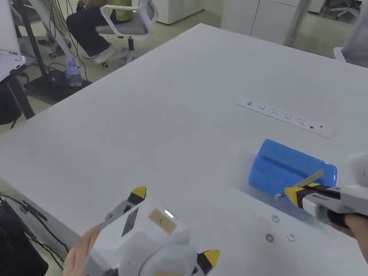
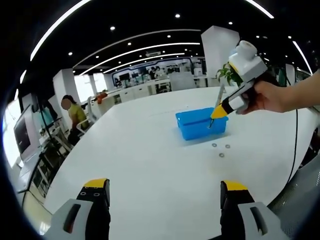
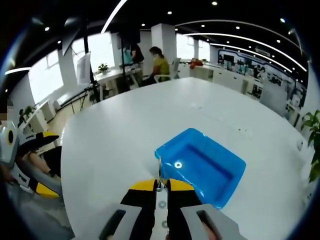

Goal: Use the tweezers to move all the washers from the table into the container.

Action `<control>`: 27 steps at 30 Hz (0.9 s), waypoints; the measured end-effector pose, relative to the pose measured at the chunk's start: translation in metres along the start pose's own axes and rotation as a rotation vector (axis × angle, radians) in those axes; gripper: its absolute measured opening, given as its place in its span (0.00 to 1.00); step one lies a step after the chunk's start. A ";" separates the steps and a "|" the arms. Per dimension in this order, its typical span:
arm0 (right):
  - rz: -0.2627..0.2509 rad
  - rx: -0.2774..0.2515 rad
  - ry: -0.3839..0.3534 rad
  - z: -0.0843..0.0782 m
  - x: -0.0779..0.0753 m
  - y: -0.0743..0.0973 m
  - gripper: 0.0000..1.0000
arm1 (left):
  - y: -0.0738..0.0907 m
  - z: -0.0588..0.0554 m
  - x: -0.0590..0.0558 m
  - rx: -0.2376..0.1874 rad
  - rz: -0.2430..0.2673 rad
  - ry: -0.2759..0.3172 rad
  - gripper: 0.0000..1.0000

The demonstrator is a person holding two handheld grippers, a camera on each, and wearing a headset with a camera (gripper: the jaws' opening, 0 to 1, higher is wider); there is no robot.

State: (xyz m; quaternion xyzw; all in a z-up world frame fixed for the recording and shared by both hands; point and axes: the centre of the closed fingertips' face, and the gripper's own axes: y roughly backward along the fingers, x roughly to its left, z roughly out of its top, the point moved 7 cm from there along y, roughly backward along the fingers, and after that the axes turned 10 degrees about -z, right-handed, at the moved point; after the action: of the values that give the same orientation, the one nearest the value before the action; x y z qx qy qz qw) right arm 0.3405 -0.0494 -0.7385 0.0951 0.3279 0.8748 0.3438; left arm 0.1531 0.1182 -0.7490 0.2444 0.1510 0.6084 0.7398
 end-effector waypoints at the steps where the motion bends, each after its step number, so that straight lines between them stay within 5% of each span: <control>1: 0.003 -0.001 -0.005 0.001 -0.001 0.000 0.03 | 0.000 0.000 0.000 -0.001 0.000 -0.001 0.94; 14: -0.029 -0.028 0.014 0.027 -0.014 -0.012 0.03 | 0.000 0.001 0.000 -0.003 -0.004 0.005 0.95; 27: -0.030 0.058 0.035 0.025 -0.032 -0.056 0.04 | -0.001 0.000 0.000 0.003 -0.002 0.001 0.95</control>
State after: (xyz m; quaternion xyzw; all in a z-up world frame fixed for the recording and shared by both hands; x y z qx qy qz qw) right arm 0.4040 -0.0273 -0.7535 0.0848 0.3603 0.8613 0.3480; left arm 0.1543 0.1180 -0.7495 0.2451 0.1526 0.6076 0.7399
